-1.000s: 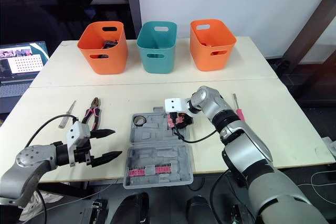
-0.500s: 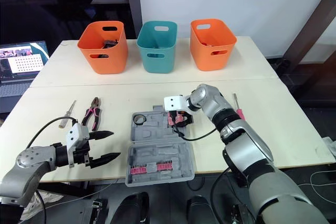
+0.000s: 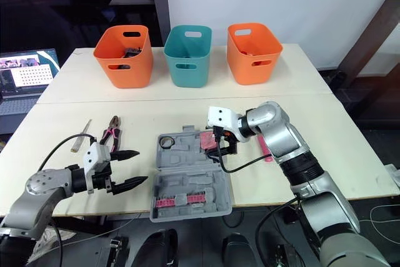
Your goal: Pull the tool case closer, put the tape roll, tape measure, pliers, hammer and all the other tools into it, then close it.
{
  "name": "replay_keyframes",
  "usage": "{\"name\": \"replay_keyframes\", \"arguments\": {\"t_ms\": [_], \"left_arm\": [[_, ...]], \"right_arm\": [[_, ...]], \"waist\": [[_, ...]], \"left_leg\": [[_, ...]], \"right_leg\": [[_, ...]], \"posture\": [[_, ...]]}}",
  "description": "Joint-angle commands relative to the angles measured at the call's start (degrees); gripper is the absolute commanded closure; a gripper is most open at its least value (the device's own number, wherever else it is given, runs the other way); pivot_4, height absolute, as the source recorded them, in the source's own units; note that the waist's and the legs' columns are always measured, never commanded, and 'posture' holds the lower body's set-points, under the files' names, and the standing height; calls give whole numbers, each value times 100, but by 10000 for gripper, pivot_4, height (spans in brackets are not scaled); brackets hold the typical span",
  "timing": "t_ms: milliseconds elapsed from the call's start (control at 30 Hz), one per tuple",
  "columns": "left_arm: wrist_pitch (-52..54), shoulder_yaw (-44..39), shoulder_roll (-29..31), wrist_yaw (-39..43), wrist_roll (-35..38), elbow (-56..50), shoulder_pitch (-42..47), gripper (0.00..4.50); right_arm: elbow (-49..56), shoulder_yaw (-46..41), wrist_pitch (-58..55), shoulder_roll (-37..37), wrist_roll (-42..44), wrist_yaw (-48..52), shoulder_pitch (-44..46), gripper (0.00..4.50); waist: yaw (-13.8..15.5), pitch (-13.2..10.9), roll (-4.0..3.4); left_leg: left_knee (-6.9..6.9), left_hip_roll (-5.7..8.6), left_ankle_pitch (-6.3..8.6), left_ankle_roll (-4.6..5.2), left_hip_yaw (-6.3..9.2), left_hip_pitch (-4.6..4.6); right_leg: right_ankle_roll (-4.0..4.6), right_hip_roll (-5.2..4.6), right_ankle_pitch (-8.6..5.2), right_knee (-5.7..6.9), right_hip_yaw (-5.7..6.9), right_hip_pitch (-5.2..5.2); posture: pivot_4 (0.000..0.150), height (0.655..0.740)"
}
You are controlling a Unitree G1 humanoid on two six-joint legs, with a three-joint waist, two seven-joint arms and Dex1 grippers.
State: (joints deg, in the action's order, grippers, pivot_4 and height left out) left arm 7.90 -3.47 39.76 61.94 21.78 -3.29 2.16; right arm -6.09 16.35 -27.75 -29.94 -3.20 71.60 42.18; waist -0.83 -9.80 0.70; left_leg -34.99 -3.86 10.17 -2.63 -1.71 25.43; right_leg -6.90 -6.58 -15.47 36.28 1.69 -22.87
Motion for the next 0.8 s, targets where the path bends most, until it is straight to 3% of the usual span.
{"name": "replay_keyframes", "arguments": {"t_ms": [33, 233, 333, 533, 800], "left_arm": [[-34, 20, -21, 30, 1, -29, 119, 0], [1, 58, -31, 39, 4, 12, 287, 0], [25, 35, -62, 24, 57, -44, 308, 0], [185, -90, -152, -58, 261, -264, 319, 0], [280, -99, -112, -86, 304, -333, 398, 0]], "right_arm": [[-78, -148, 68, 52, 161, -273, 31, 18271], [-672, -154, 434, 101, 219, -622, 51, 18271], [-934, -155, 591, 173, 214, -790, 77, 26504], [-1456, -44, 1046, 318, 136, -994, 47, 26504], [-3275, 97, 1691, 727, -225, -1591, 188, 26504]], "waist": [[-2, 0, 0], [8, 0, 0], [5, 0, 0], [3, 0, 1], [-8, 0, 1]], "left_leg": [[1, 0, 0, 0, 0, 0], [-1, 0, 0, 1, 0, 1], [-1, 0, 0, 1, 0, 1], [-1, 0, 0, 1, 0, 1], [-1, 0, -1, 1, 0, -2]], "right_leg": [[-1, 0, 0, 0, 0, 0], [-3, 0, 2, 0, 0, 1], [-3, 0, 2, -1, 0, 2], [-4, 0, 2, -1, 0, 3], [-4, 1, 2, -1, 0, 6]], "posture": [[1500, 7400], [1500, 7400], [1500, 7400], [1500, 7400], [1500, 7400]]}}
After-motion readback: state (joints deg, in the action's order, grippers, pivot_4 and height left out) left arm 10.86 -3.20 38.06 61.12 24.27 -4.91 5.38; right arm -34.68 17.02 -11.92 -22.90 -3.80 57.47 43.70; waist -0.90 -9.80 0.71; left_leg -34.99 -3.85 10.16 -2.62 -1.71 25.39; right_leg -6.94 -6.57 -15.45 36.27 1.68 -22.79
